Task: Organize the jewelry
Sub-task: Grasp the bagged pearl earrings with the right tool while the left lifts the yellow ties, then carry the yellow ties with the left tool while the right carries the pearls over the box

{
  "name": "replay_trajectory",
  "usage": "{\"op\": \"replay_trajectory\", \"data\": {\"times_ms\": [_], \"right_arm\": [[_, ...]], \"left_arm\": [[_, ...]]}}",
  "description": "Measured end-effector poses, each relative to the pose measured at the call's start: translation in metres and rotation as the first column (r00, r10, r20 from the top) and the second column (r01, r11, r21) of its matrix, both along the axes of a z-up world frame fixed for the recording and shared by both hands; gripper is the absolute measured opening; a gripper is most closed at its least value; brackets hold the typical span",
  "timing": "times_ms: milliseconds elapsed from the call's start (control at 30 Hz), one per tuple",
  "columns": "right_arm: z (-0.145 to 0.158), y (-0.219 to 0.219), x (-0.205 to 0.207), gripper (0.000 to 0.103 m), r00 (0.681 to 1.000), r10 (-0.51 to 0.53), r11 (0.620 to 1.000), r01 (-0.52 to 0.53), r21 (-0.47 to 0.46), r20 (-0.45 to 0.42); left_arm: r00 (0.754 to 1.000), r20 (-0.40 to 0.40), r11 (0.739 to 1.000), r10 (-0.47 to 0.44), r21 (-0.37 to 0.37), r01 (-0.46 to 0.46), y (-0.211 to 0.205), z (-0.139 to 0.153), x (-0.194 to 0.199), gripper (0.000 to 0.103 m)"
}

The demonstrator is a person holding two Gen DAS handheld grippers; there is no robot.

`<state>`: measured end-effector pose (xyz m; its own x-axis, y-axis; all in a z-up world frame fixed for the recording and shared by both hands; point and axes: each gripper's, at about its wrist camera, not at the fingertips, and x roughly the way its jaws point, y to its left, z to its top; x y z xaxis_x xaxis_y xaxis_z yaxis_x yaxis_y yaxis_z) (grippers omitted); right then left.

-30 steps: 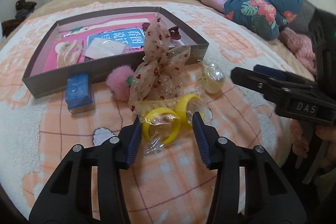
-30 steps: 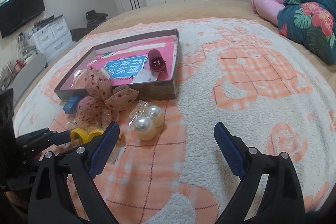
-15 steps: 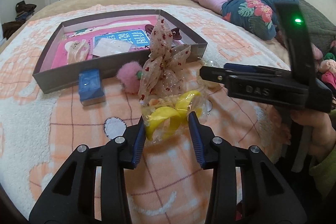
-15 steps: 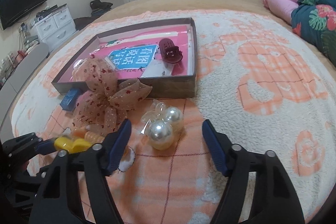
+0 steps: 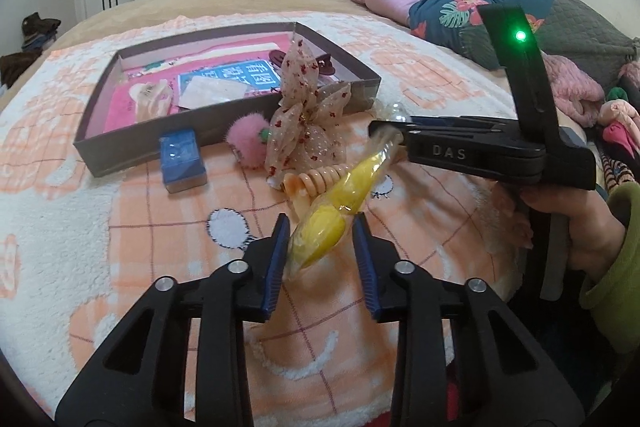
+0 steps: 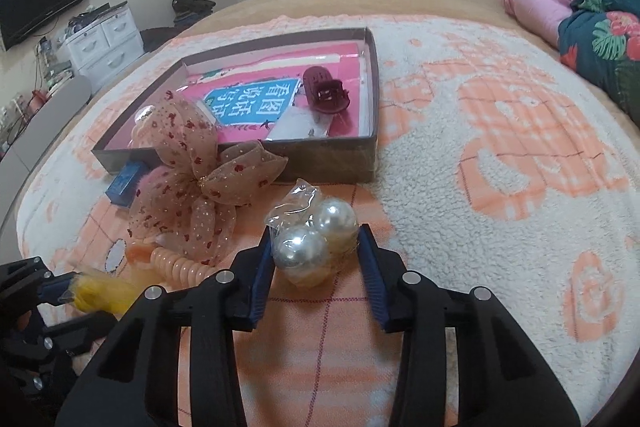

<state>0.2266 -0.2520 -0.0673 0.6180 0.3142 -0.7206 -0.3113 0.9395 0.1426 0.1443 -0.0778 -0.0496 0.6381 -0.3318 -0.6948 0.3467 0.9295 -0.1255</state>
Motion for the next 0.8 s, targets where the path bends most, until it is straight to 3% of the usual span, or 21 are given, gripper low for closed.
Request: {"op": "replay_trajectory", "data": {"times_ms": [200,800], "right_arm": [[0.014,-0.002,-0.012,0.038,0.997,0.01,1.0,-0.01,0.001,0.079],[0.035,0.025,-0.035,0.038,0.981,0.134,0.989,-0.142,0.047,0.144]], "left_arm": [[1.0,0.011,0.999,0.028,-0.026,-0.027,0.012,0.004,0.002,0.018],[0.987,0.074,0.987,0.142,-0.092,-0.134,0.051,0.031,0.008,0.017]]}}
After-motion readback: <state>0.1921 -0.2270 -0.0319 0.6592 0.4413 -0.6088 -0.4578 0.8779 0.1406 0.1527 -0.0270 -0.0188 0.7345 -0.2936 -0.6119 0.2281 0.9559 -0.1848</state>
